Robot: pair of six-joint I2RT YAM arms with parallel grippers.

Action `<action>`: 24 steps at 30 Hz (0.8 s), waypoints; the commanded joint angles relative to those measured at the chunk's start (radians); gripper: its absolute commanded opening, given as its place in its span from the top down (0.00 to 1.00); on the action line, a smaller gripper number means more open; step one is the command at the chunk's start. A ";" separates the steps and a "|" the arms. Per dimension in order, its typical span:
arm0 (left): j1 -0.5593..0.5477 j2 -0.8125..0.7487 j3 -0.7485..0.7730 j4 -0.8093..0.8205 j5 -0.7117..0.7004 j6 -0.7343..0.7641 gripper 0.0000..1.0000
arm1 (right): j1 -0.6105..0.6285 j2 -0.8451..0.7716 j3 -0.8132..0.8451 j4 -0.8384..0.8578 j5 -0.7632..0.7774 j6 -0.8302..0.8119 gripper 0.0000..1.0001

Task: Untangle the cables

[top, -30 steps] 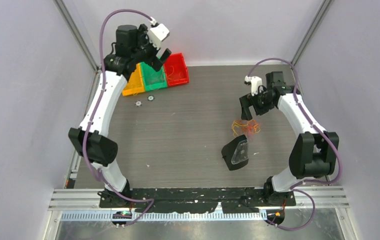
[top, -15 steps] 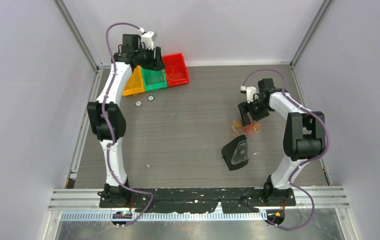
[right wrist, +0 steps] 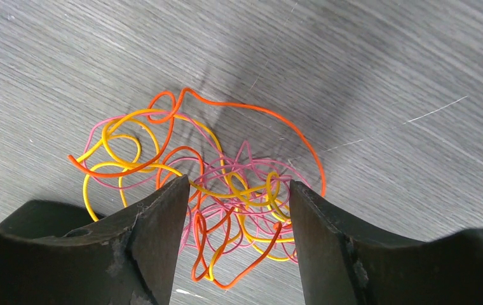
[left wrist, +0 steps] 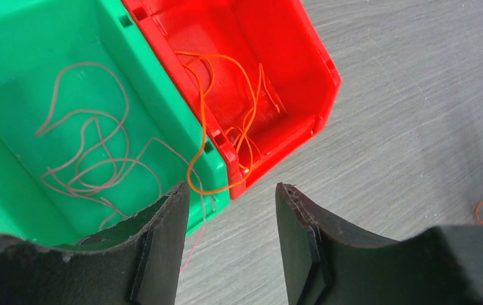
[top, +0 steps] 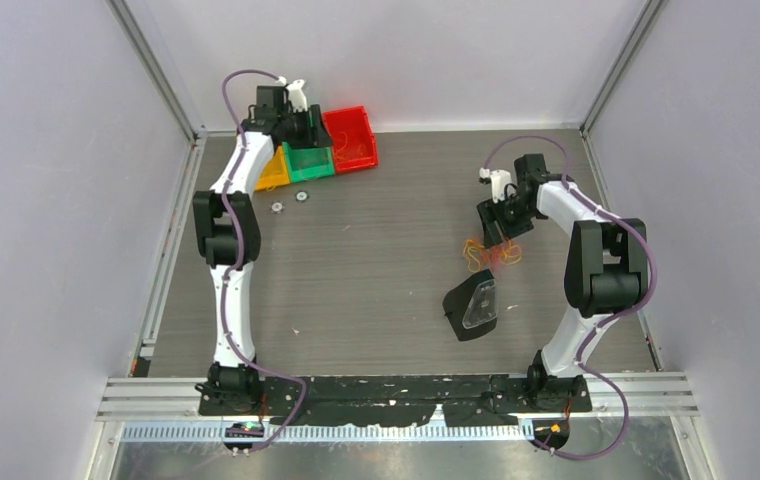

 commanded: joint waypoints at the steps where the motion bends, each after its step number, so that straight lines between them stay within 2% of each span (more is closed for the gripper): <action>1: 0.017 0.033 0.047 0.098 0.025 -0.026 0.48 | 0.001 0.009 0.056 -0.015 -0.016 -0.006 0.35; 9: 0.030 0.082 0.091 0.140 0.083 -0.081 0.48 | 0.001 0.010 0.058 -0.021 -0.016 -0.008 0.36; 14: 0.031 0.081 0.060 0.148 0.084 -0.138 0.48 | 0.002 0.014 0.071 -0.026 -0.010 -0.010 0.36; 20: 0.031 0.093 0.027 0.200 0.153 -0.214 0.51 | 0.002 0.013 0.081 -0.028 -0.003 -0.014 0.36; 24: 0.031 0.094 0.024 0.204 0.133 -0.230 0.44 | 0.001 0.007 0.079 -0.031 -0.003 -0.014 0.36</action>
